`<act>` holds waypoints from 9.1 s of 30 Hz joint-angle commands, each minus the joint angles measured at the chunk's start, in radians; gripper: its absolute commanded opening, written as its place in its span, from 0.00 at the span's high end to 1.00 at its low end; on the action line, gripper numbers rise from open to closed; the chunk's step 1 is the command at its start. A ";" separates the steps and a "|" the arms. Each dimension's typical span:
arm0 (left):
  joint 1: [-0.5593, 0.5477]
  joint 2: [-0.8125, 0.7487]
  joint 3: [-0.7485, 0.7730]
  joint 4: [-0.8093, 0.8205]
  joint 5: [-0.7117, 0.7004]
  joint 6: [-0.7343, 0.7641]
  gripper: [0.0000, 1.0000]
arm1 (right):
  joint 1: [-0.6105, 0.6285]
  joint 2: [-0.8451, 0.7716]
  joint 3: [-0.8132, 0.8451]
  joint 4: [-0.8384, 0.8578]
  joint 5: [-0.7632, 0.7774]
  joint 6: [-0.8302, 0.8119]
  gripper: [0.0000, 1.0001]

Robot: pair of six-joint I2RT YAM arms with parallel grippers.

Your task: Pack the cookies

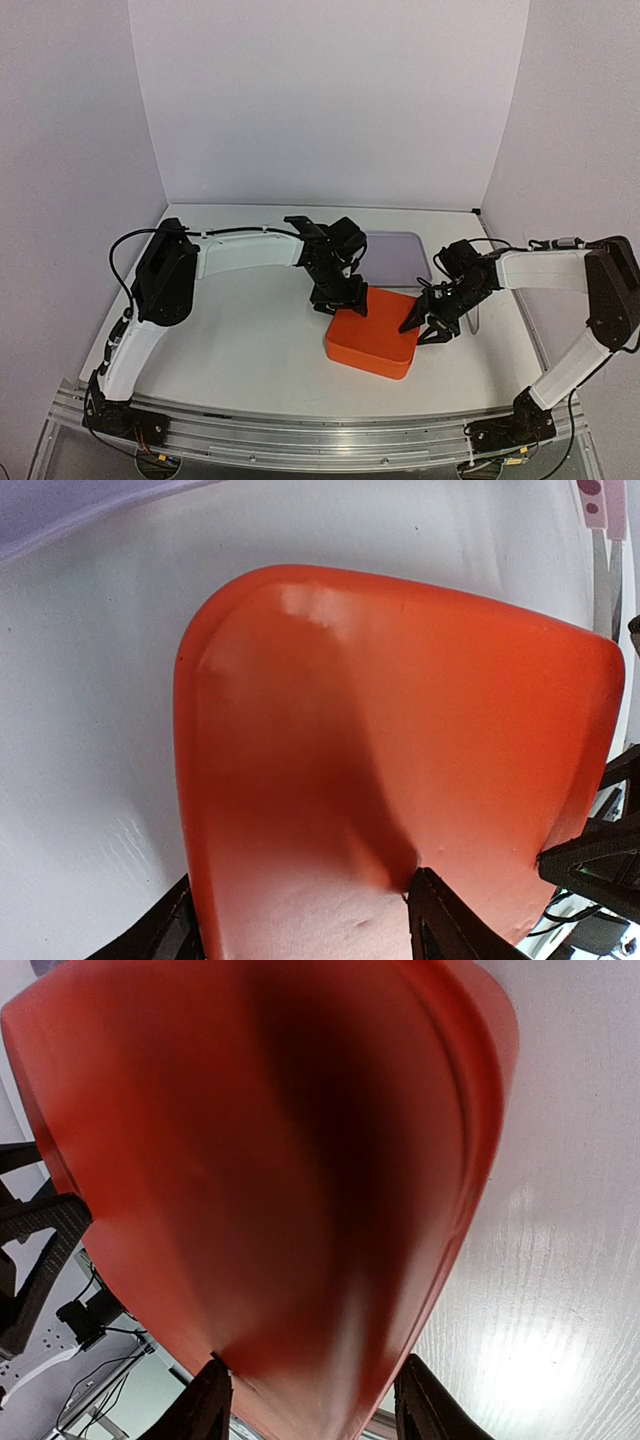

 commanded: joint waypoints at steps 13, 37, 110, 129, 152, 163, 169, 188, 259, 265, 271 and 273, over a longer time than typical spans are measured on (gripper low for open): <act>-0.081 -0.064 0.017 0.017 0.028 0.034 0.32 | 0.023 0.000 0.038 0.007 0.039 -0.012 0.46; -0.017 -0.218 -0.224 0.262 0.198 -0.043 0.31 | 0.022 -0.021 0.047 -0.045 0.083 -0.079 0.51; -0.039 -0.171 -0.213 0.079 -0.017 -0.004 0.26 | 0.021 -0.021 0.001 -0.143 0.124 -0.044 0.51; -0.039 -0.432 -0.578 0.285 0.081 -0.139 0.00 | 0.023 -0.158 -0.031 -0.167 -0.003 -0.001 0.43; -0.024 -0.307 -0.616 0.406 0.287 -0.170 0.23 | 0.064 -0.073 -0.058 -0.146 0.015 0.040 0.49; -0.001 -0.243 -0.612 0.402 0.357 -0.150 0.46 | 0.081 -0.027 -0.113 -0.075 0.013 0.098 0.58; 0.044 -0.203 -0.565 0.393 0.326 -0.122 0.51 | 0.111 -0.027 -0.126 -0.023 0.008 0.143 0.58; 0.042 -0.224 -0.684 0.385 0.358 -0.134 0.59 | 0.131 0.007 -0.198 0.051 0.061 0.220 0.68; 0.025 -0.214 -0.685 0.497 0.371 -0.041 0.80 | 0.047 0.080 0.022 -0.071 0.336 -0.010 0.72; 0.027 -0.223 -0.610 0.448 0.296 -0.014 0.71 | 0.048 0.060 -0.003 -0.072 0.273 0.016 0.72; 0.027 -0.270 -0.531 0.367 0.129 0.004 0.38 | 0.047 0.011 0.031 -0.081 0.291 0.009 0.59; 0.028 -0.310 -0.517 0.349 0.051 0.003 0.26 | 0.047 -0.024 0.061 -0.092 0.306 0.008 0.55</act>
